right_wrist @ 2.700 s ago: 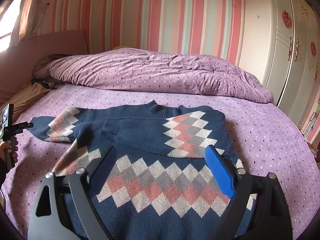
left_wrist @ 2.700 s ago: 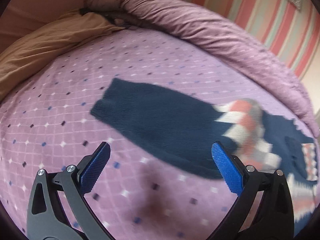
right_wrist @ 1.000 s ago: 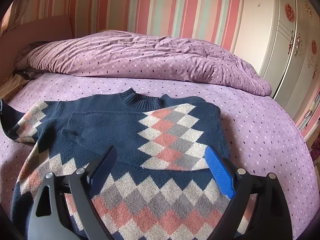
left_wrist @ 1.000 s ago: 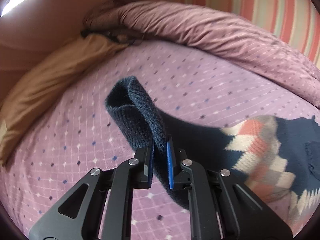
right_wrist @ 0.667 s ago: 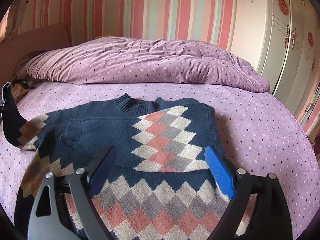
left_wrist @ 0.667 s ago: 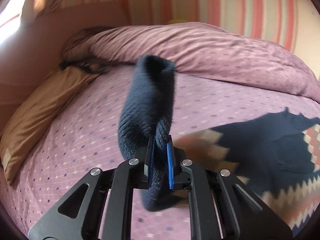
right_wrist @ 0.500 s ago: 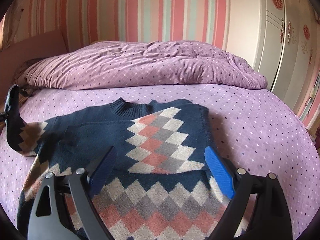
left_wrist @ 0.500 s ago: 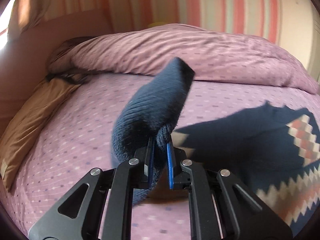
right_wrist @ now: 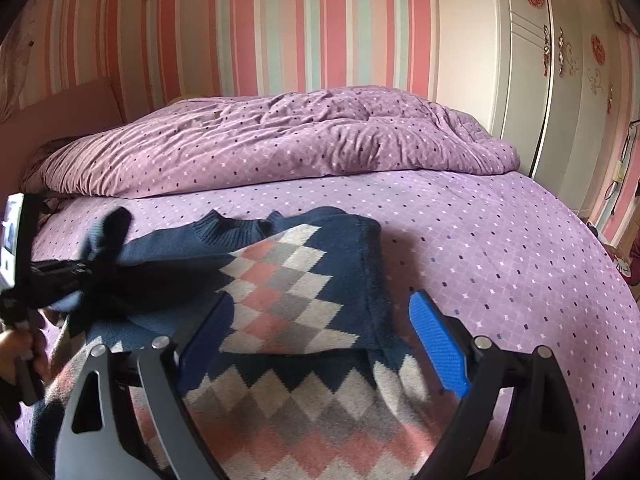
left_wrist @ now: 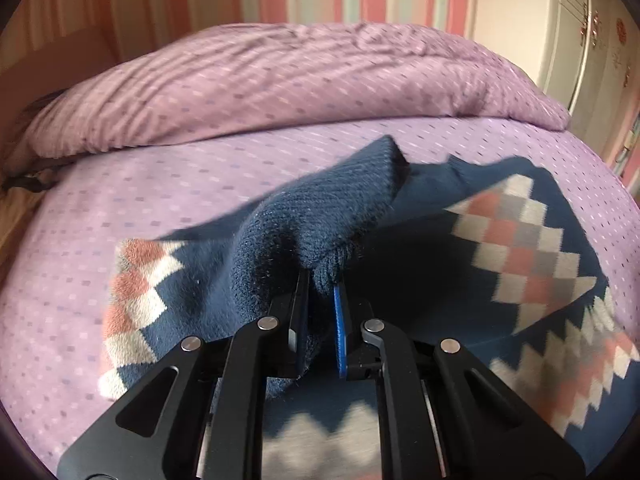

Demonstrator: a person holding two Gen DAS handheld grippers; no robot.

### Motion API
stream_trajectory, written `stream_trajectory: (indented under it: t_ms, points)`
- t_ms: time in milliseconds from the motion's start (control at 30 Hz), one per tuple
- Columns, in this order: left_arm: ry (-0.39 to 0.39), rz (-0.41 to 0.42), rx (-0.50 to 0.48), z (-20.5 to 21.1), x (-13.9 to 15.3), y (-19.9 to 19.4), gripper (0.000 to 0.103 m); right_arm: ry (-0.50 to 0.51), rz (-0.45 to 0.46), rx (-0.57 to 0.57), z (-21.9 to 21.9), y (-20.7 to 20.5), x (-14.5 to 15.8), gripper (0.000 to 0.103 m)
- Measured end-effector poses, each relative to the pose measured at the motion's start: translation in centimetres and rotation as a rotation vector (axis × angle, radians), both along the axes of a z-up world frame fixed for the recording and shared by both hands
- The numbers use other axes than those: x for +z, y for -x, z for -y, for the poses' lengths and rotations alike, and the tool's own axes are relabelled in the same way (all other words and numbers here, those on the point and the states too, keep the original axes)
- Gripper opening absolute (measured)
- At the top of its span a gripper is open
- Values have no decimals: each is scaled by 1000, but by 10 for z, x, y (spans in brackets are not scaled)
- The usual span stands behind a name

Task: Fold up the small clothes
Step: 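Carry the sleeve across the sweater body and open the left gripper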

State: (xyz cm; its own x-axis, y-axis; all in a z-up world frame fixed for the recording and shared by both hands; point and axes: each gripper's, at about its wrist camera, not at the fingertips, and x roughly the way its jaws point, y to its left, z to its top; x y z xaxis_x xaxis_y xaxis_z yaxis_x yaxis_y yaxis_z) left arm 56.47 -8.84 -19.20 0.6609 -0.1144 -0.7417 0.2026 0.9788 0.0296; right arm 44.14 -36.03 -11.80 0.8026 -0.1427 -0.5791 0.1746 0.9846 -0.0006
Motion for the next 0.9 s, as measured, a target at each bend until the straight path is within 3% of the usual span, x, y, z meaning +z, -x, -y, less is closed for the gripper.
stream_trajectory:
  t_ms: [67, 233, 533, 633, 700, 767, 800, 867, 900]
  points:
    - [-18, 2, -17, 22, -4, -2, 9, -6, -4, -9, 10, -1, -3, 90]
    - [22, -11, -88, 75, -4, 1, 9, -6, -8, -37, 33, -3, -6, 90]
    - [130, -25, -209, 183, 7, 10, 9, 7, -17, -85, 68, 6, -8, 90]
    - [93, -65, -212, 211, -14, 2, 11, 12, -24, -94, 76, 7, -8, 90]
    - [66, -109, -225, 221, -32, -2, 17, 15, -27, -99, 80, 8, -8, 90]
    - [46, -133, -267, 228, -44, 4, 49, 18, -28, -99, 82, 9, -7, 90]
    - [32, -110, -282, 230, -43, 12, 56, 23, -26, -100, 83, 10, -6, 90]
    - [-16, -30, -288, 234, -34, 34, 96, 28, -26, -101, 85, 11, -7, 90]
    - [-44, 23, -285, 235, -27, 47, 100, 26, -27, -103, 85, 11, -7, 90]
